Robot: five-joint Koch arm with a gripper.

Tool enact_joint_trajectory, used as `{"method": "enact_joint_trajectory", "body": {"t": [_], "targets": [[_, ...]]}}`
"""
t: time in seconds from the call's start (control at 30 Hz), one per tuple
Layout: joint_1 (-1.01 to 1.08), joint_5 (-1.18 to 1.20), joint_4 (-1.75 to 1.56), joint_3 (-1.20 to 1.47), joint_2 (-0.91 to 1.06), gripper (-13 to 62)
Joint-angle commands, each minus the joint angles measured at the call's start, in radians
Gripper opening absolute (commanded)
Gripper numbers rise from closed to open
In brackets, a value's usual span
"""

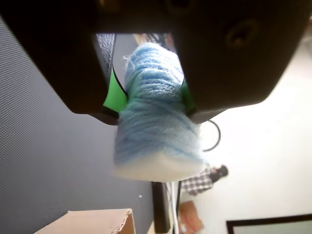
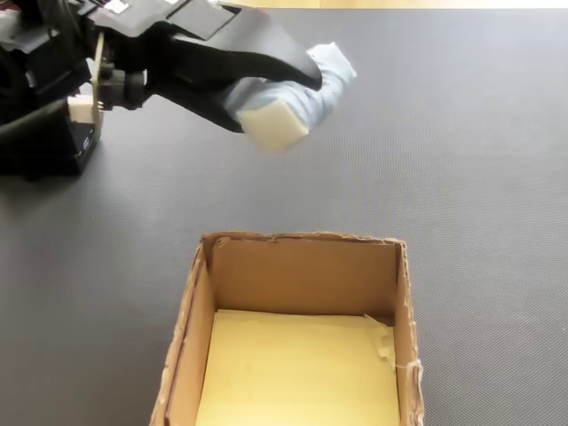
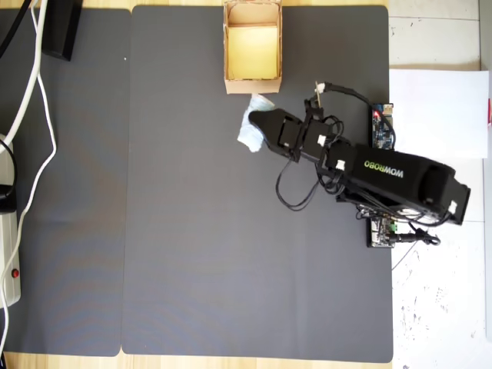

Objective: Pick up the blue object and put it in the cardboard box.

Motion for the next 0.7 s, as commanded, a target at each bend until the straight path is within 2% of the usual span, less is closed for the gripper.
{"method": "enact_joint_trajectory", "body": {"t": [0.0, 0.07, 0.4, 0.6, 0.67], "targets": [[0.003, 0.0, -0.115, -0.098, 0.018, -1.8], [0.104, -0.023, -0.115, -0.202, -0.049, -1.8], [0.268, -0.023, -0.081, -0.483, -0.293, -1.8], [0.337, -0.02, -0.071, -0.565, -0.39, -1.3], [0.356, -0.009, -0.025, -0.594, -0.411, 5.5]]}}
